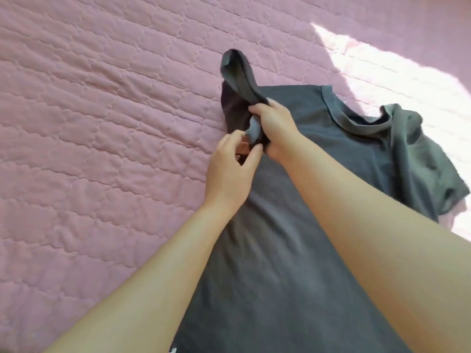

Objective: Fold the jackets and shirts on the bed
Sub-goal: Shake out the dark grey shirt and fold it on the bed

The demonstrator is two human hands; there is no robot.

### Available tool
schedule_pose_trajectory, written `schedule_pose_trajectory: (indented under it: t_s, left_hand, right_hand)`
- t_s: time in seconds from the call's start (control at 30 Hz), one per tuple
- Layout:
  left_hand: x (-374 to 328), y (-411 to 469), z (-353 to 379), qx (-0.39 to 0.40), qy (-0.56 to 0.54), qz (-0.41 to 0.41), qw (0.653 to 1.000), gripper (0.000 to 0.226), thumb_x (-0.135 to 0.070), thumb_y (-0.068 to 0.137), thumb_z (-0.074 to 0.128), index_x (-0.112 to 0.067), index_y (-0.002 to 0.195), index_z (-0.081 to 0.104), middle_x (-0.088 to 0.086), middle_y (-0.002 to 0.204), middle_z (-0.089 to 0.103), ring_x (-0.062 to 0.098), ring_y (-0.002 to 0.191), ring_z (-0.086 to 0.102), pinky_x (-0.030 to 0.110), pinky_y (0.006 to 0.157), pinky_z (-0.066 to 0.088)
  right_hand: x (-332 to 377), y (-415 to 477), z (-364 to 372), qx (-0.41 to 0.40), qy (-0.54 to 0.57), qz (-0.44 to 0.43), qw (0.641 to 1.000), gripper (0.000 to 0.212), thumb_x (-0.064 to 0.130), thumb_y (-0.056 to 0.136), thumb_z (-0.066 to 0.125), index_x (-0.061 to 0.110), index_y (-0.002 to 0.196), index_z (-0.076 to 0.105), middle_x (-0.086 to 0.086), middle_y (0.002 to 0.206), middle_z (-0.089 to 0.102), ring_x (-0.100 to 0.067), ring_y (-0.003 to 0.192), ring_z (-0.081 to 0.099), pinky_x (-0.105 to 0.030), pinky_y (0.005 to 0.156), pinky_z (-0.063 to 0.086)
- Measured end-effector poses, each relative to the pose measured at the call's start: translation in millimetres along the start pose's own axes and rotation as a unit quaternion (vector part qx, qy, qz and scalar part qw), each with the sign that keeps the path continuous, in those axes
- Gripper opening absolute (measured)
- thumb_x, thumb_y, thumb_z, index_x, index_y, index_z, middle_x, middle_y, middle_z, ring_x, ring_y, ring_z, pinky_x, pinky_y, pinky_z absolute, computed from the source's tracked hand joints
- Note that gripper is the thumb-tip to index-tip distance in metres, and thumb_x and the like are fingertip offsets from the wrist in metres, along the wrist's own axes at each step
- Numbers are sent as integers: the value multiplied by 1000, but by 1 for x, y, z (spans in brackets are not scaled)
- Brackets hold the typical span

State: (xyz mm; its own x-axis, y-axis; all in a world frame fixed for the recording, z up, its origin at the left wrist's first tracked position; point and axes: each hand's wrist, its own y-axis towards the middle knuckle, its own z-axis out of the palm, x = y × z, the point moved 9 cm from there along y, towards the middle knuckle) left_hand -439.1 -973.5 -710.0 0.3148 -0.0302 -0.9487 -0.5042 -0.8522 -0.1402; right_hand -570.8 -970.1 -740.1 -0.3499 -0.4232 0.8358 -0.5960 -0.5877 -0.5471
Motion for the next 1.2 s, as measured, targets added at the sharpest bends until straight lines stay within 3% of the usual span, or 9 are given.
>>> schedule_pose_trajectory:
  t_s: [0.17, 0.27, 0.4, 0.47, 0.6, 0.8, 0.9, 1.0, 1.2]
  left_hand:
    - [-39, -38, 97, 144, 63, 97, 983, 22, -20, 87, 63, -18, 109, 67, -6, 105, 62, 11, 100, 60, 35, 91, 49]
    - [-21, -60, 126, 98, 304, 142, 937, 44, -23, 76, 72, -24, 119, 64, -4, 122, 59, 19, 117, 53, 38, 102, 38]
    - [40, -83, 114, 68, 422, -4, 904, 75, -28, 75, 76, -21, 140, 40, 4, 137, 40, 26, 125, 41, 40, 102, 37]
    - [62, -102, 104, 72, 432, -37, 898, 70, -27, 76, 76, -20, 137, 42, 5, 129, 43, 28, 116, 44, 40, 95, 42]
    - [84, -138, 84, 76, 407, -68, 908, 49, -25, 81, 72, -18, 124, 49, 4, 114, 49, 27, 106, 50, 42, 82, 49]
    - [92, -178, 69, 91, 428, -113, 892, 31, -26, 92, 58, -15, 120, 50, 3, 111, 59, 30, 94, 59, 41, 68, 49]
    - [85, -201, 71, 107, 451, -70, 883, 30, -20, 84, 67, -16, 110, 54, 3, 95, 59, 29, 73, 61, 34, 53, 41]
    - [86, -226, 63, 113, 471, -54, 873, 32, -17, 78, 72, -18, 107, 57, 0, 85, 57, 21, 60, 56, 29, 47, 39]
    - [101, -294, 26, 122, 491, -95, 858, 39, -13, 67, 78, -18, 101, 60, -2, 77, 56, 17, 60, 53, 27, 44, 39]
  right_hand:
    - [-7, -19, -128, -57, 122, 14, 991, 14, 8, 95, 50, 13, 94, 63, -6, 83, 70, -20, 77, 68, -33, 73, 58]
    - [-53, -22, -200, -150, 99, 62, 982, 9, 20, 98, 51, 17, 102, 59, -4, 96, 67, -15, 78, 66, -33, 75, 56]
    - [-120, -19, -232, -154, 91, 176, 968, 63, 56, 68, 75, 18, 115, 57, 0, 119, 65, -22, 108, 62, -48, 103, 44]
    - [-133, -25, -230, -138, 83, 183, 970, 69, 47, 60, 84, 13, 115, 58, -5, 112, 69, -23, 98, 67, -47, 92, 53]
    - [-149, -38, -233, -178, -36, 196, 964, 32, 16, 73, 78, 13, 94, 55, -2, 87, 59, -19, 80, 57, -31, 67, 51]
    - [-152, -71, -250, -340, 165, 103, 920, 20, 15, 78, 75, 10, 95, 65, -2, 89, 68, -17, 83, 64, -36, 87, 54]
    - [-170, -98, -205, -224, 216, 186, 932, 21, 22, 80, 77, 10, 86, 60, -7, 87, 66, -18, 83, 65, -35, 87, 56]
    - [-191, -139, -137, -50, 54, 272, 960, 27, 30, 81, 76, 9, 89, 63, -8, 89, 66, -20, 87, 67, -31, 80, 57]
    - [-234, -180, -99, 4, -133, 273, 953, 26, 9, 75, 77, 9, 78, 51, -14, 88, 64, -26, 81, 66, -46, 76, 60]
